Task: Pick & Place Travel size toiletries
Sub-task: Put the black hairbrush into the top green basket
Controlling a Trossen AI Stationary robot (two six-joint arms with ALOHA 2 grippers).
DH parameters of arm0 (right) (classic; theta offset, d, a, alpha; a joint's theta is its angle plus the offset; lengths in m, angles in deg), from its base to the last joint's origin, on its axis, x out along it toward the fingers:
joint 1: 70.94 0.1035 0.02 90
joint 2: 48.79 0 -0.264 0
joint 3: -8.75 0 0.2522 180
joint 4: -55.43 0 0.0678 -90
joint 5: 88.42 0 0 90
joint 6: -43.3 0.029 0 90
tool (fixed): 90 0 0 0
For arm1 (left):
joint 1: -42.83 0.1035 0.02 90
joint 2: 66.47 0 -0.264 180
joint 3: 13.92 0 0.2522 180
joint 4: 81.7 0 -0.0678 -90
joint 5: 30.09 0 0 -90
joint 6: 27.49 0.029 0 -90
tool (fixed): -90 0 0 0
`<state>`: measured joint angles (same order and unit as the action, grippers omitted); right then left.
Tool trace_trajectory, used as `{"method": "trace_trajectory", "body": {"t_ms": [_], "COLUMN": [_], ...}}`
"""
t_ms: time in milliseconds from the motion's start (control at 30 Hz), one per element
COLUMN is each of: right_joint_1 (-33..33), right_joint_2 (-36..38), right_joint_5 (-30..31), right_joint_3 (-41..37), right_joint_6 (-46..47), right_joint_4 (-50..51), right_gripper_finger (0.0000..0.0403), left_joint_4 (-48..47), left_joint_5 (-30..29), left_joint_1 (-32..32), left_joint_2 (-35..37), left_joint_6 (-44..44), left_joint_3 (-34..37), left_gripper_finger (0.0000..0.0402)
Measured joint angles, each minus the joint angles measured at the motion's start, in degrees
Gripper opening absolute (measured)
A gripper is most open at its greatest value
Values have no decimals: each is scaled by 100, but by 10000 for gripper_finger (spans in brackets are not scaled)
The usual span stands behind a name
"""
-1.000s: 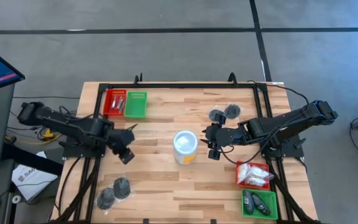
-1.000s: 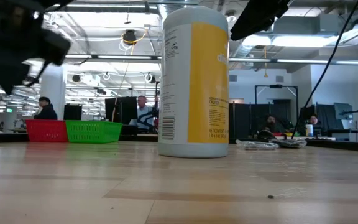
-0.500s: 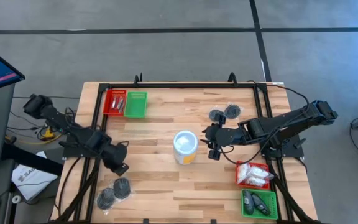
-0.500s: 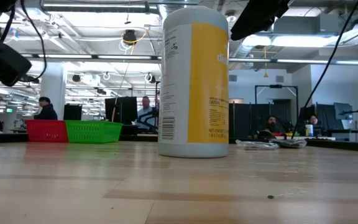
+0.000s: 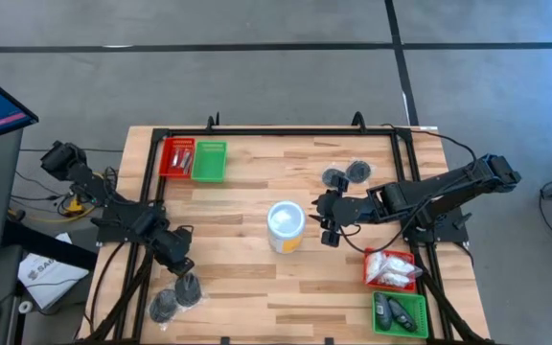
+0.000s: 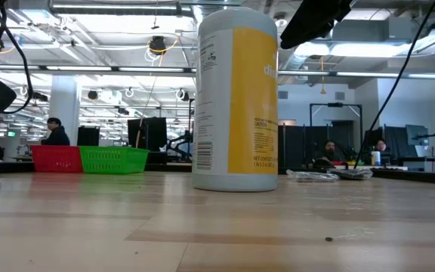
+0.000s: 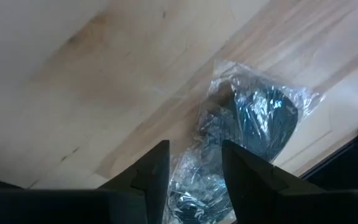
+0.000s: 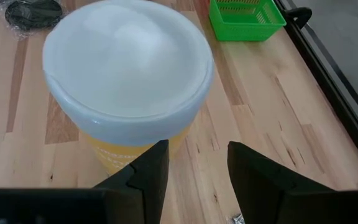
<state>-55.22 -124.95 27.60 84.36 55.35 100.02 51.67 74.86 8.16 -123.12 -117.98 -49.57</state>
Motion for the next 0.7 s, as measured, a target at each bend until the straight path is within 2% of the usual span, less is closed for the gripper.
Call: {"method": "trace_trajectory", "body": {"t_ms": [300, 700], "right_joint_1": [0, 0], "right_joint_2": [0, 0], "right_joint_5": [0, -2], "right_joint_3": [0, 0], "right_joint_6": [0, 2], "right_joint_4": [0, -2], "right_gripper_finger": [154, 154], "left_joint_4": [165, 949], "left_joint_5": [-83, -17], "left_joint_1": [-182, -366], "left_joint_2": [-72, -857], "left_joint_6": [-2, -101], "left_joint_3": [18, 18], "left_gripper_finger": [139, 139]}}
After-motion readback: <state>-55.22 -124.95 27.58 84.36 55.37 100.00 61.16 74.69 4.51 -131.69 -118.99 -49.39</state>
